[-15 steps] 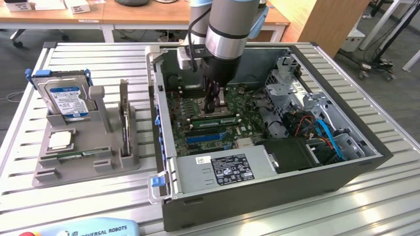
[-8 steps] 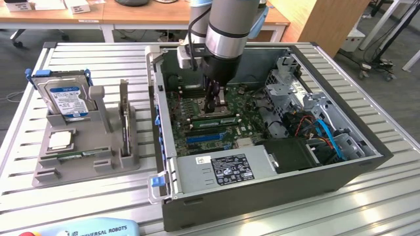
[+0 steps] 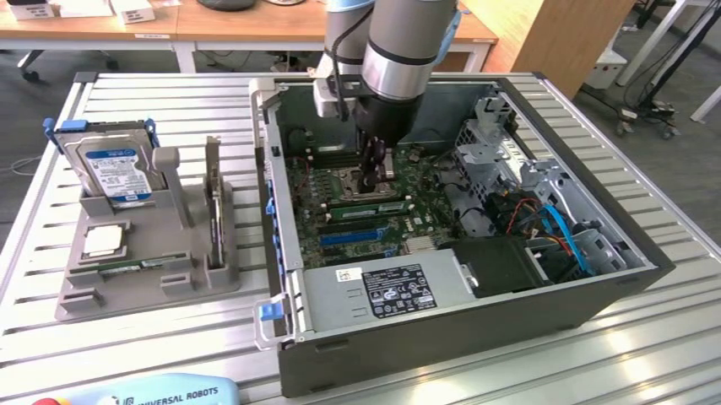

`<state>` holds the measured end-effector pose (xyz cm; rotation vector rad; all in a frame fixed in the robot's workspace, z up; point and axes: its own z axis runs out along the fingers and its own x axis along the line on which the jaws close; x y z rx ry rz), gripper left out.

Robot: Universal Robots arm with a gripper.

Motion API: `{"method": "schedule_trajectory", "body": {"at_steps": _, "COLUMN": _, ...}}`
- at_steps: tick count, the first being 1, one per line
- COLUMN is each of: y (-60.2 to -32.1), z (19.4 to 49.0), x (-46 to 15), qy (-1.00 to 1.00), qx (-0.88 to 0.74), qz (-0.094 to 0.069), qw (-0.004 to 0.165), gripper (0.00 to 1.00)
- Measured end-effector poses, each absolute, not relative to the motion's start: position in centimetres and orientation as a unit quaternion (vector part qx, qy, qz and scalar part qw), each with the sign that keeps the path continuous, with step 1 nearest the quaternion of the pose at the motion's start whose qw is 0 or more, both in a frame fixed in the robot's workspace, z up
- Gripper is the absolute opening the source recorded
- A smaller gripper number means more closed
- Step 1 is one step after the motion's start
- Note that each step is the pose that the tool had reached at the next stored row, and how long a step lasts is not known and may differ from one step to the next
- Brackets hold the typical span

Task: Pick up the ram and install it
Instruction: 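Press down the ram until it locks into place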

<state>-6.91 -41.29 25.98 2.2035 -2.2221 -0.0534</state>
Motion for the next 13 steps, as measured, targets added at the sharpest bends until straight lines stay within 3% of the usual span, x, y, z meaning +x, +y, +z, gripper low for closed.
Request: {"method": "schedule_trajectory", "body": {"at_steps": 13, "y": -41.3, "z": 26.0, "x": -4.1, "qy": -0.71, "qx": 0.704, "qz": -0.017, "qw": 0.006, "gripper": 0.1}}
